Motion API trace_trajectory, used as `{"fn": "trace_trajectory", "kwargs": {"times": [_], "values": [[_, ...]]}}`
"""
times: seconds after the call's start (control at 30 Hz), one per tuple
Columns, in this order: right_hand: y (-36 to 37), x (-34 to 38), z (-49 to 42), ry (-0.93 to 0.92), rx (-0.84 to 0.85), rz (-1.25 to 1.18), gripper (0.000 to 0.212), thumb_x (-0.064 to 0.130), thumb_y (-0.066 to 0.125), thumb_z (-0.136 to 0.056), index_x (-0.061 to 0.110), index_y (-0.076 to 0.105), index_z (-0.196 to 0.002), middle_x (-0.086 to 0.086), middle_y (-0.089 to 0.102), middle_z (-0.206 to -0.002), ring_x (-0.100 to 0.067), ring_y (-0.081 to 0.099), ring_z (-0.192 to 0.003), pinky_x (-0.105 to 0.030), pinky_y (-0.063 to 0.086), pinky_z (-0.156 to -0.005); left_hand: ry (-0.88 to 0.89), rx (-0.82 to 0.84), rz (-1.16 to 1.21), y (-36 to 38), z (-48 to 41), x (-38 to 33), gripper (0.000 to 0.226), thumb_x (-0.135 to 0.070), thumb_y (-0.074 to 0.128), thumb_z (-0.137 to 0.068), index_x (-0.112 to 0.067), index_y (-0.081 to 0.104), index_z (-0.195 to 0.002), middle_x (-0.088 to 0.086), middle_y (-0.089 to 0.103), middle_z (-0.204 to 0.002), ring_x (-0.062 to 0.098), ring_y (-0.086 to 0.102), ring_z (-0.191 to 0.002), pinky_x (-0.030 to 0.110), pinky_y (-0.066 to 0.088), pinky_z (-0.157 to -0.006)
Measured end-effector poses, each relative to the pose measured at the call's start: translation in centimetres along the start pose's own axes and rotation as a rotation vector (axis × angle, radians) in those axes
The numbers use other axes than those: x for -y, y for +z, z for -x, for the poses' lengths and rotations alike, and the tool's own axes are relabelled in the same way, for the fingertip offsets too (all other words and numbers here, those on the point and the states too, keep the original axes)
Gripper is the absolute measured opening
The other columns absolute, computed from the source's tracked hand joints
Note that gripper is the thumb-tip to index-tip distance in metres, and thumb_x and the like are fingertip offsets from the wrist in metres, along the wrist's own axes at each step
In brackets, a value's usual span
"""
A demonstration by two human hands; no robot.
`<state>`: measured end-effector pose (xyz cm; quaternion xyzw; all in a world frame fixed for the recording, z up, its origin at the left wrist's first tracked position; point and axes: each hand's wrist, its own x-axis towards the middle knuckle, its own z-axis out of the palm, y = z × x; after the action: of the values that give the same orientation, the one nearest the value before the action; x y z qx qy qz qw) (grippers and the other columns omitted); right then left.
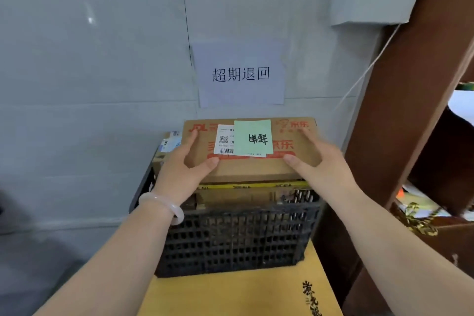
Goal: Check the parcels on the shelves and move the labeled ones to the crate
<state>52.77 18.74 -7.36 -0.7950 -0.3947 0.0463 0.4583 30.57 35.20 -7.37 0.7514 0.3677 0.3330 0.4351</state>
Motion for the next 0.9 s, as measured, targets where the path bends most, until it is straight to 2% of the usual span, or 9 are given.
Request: {"fn": "trace_trajectory", "kwargs": {"times": [0.13, 0.27, 0.4, 0.53, 0.73, 0.9], "values": [[1.5, 1.4, -3.1, -0.017, 0.036, -0.004, 0.080, 0.063, 0.066, -0.077, 0.049, 0.028, -0.145, 0.005, 0.037, -0.149, -0.018, 0.037, -0.134, -0.046, 0.036, -0.110, -0.025, -0.022, 0.051, -1.3, -3.3, 0.4, 0.076, -0.042, 0.071, -0.086, -0.053, 0.026, -0.147, -0.014, 0.042, -0.145, 0.017, 0.043, -0.132, 0.042, 0.042, -0.108], [2.5, 2.6, -7.1, 0.005, 0.023, -0.010, 0.080, 0.058, 0.068, -0.078, 0.047, 0.029, -0.146, 0.003, 0.036, -0.150, -0.020, 0.040, -0.132, -0.047, 0.037, -0.109, 0.000, -0.009, 0.029, -1.8, -7.6, 0.3, 0.078, -0.042, 0.070, -0.086, -0.047, 0.025, -0.150, -0.011, 0.041, -0.147, 0.018, 0.043, -0.133, 0.040, 0.041, -0.108], [3.7, 3.1, -11.6, 0.014, -0.022, 0.004, 0.081, 0.057, 0.069, -0.077, 0.047, 0.029, -0.146, 0.002, 0.036, -0.150, -0.020, 0.041, -0.131, -0.045, 0.039, -0.108, 0.035, -0.004, 0.069, -2.0, -12.5, -0.1, 0.078, -0.036, 0.071, -0.087, -0.043, 0.027, -0.151, -0.012, 0.042, -0.145, 0.011, 0.043, -0.127, 0.029, 0.038, -0.103], [5.1, 3.1, -15.6, 0.028, -0.042, 0.007, 0.078, 0.054, 0.070, -0.080, 0.045, 0.030, -0.146, 0.001, 0.038, -0.148, -0.020, 0.042, -0.131, -0.044, 0.039, -0.109, 0.017, 0.022, 0.056, -1.6, -17.1, 0.4, 0.078, -0.040, 0.071, -0.087, -0.046, 0.025, -0.150, -0.012, 0.044, -0.144, 0.009, 0.045, -0.118, 0.037, 0.040, -0.107], [7.3, 1.8, -20.4, 0.066, -0.053, -0.003, 0.072, 0.047, 0.069, -0.084, 0.042, 0.034, -0.146, 0.003, 0.039, -0.148, -0.017, 0.043, -0.129, -0.031, 0.038, -0.101, -0.005, 0.061, 0.034, 0.5, -22.3, 2.3, 0.079, -0.037, 0.069, -0.089, -0.038, 0.023, -0.153, -0.009, 0.042, -0.147, 0.013, 0.044, -0.127, 0.032, 0.036, -0.107], [8.5, -0.5, -21.4, 0.114, -0.032, -0.028, 0.064, 0.043, 0.066, -0.088, 0.042, 0.036, -0.144, 0.008, 0.043, -0.146, -0.005, 0.041, -0.109, -0.021, 0.037, -0.089, -0.023, 0.108, -0.069, 2.3, -24.5, 4.7, 0.084, -0.048, 0.071, -0.084, -0.046, 0.022, -0.151, -0.002, 0.037, -0.149, 0.022, 0.042, -0.133, 0.042, 0.039, -0.111]]}}
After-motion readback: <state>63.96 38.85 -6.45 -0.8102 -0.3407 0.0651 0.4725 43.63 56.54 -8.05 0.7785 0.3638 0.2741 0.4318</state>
